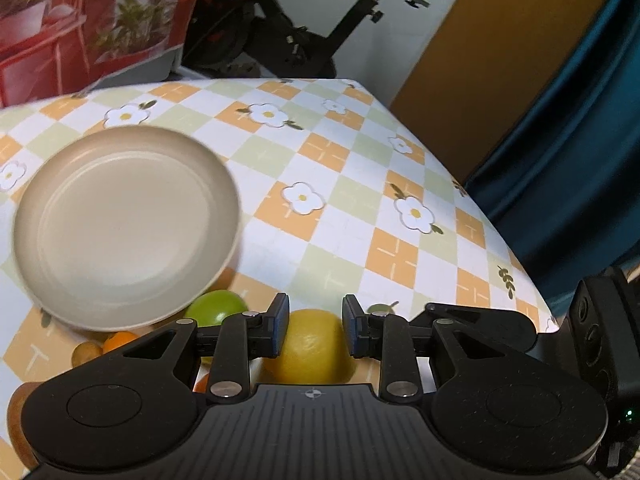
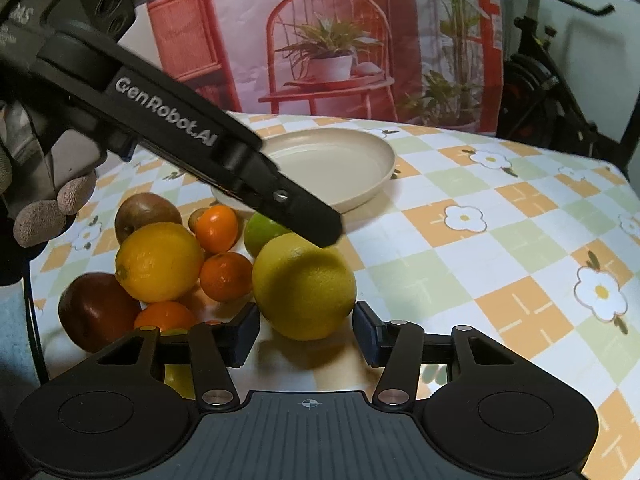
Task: Organize fruits
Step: 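Move the right gripper toward the large yellow lemon beside the plate, then close the right gripper on the large yellow lemon and lift it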
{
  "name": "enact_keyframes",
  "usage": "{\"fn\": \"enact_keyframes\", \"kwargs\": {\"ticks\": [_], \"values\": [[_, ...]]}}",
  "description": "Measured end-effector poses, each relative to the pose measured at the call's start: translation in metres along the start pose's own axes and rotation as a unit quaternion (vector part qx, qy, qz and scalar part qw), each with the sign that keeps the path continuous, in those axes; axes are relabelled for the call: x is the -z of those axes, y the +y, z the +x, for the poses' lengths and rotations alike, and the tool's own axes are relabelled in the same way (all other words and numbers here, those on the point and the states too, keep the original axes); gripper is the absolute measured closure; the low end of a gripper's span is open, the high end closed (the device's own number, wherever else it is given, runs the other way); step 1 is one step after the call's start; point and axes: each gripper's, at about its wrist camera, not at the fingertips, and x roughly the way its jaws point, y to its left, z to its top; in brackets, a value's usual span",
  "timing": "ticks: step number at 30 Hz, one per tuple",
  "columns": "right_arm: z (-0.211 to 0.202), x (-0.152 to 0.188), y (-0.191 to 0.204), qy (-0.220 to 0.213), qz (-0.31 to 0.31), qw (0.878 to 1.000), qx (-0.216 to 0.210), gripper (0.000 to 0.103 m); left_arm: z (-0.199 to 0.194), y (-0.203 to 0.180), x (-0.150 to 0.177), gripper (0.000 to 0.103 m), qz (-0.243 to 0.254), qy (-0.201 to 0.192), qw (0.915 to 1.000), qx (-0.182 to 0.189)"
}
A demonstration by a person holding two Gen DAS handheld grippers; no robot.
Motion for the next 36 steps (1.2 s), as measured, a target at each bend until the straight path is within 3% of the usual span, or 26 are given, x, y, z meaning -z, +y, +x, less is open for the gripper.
{"fn": "enact_keyframes", "kwargs": {"ticks": [5, 13, 24, 31, 36], "values": [[0.0, 0.002, -0.001, -0.006, 0.011, 1.0, -0.002, 0.056, -0.005, 0.013, -0.001, 0.073, -0.026, -0.001, 0.9997, -0.005], [-0.002, 0.007, -0.007, -0.013, 0.054, 0.998, -0.009, 0.056, 0.001, 0.01, 0.001, 0.071, -0.026, 0.007, 0.9996, 0.011], [-0.011, 0.008, -0.007, -0.005, 0.077, 0.997, 0.006, 0.054, 0.013, 0.001, 0.007, 0.06, -0.028, 0.018, 0.9988, 0.036], [-0.011, 0.005, -0.006, -0.007, 0.079, 0.997, 0.009, 0.055, 0.014, -0.001, 0.008, 0.061, -0.024, 0.01, 0.9991, 0.033], [-0.008, -0.015, -0.006, -0.009, 0.063, 0.998, 0.006, 0.055, 0.0, 0.007, -0.001, 0.061, -0.026, -0.016, 0.999, 0.031]]}}
